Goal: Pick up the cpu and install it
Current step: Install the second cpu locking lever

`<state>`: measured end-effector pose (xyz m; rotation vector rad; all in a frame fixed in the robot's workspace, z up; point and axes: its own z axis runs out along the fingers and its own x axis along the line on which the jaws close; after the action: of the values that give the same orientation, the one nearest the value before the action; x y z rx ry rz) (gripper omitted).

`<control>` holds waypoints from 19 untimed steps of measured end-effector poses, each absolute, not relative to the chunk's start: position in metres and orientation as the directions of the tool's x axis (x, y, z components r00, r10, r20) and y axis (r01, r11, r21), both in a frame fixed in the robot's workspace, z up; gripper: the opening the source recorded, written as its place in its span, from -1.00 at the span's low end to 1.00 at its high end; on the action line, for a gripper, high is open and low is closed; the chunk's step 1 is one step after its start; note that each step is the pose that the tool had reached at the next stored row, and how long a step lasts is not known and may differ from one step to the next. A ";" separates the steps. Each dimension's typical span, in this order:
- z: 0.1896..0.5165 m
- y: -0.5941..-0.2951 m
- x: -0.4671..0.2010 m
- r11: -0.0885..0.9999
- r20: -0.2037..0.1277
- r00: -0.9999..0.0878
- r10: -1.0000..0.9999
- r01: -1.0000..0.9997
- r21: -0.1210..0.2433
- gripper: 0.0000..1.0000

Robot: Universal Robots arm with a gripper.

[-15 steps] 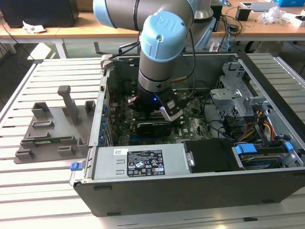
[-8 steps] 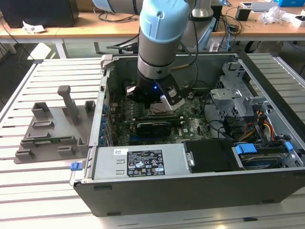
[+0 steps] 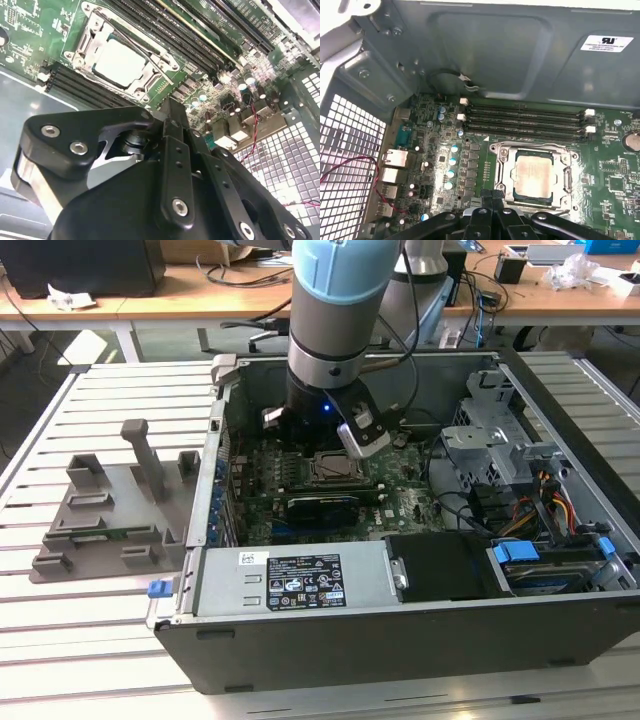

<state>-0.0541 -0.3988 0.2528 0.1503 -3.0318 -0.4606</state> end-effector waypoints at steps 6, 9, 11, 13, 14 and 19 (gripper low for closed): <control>0.253 -0.390 -0.054 0.971 0.064 -0.993 -0.103 -0.086 0.222 -0.79; 0.253 -0.389 -0.054 0.971 0.064 -0.993 -0.102 -0.086 0.222 -0.79; 0.253 -0.379 -0.053 0.971 0.064 -0.993 -0.102 -0.086 0.222 -0.79; 0.252 -0.369 -0.051 0.971 0.064 -0.993 -0.102 -0.086 0.222 -0.79; 0.252 -0.366 -0.051 0.971 0.064 -0.993 -0.102 -0.086 0.222 -0.79; 0.252 -0.357 -0.036 0.971 0.064 -0.993 -0.102 -0.086 0.222 -0.79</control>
<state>-0.0359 -0.3569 0.2520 0.1456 -3.0443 -0.3380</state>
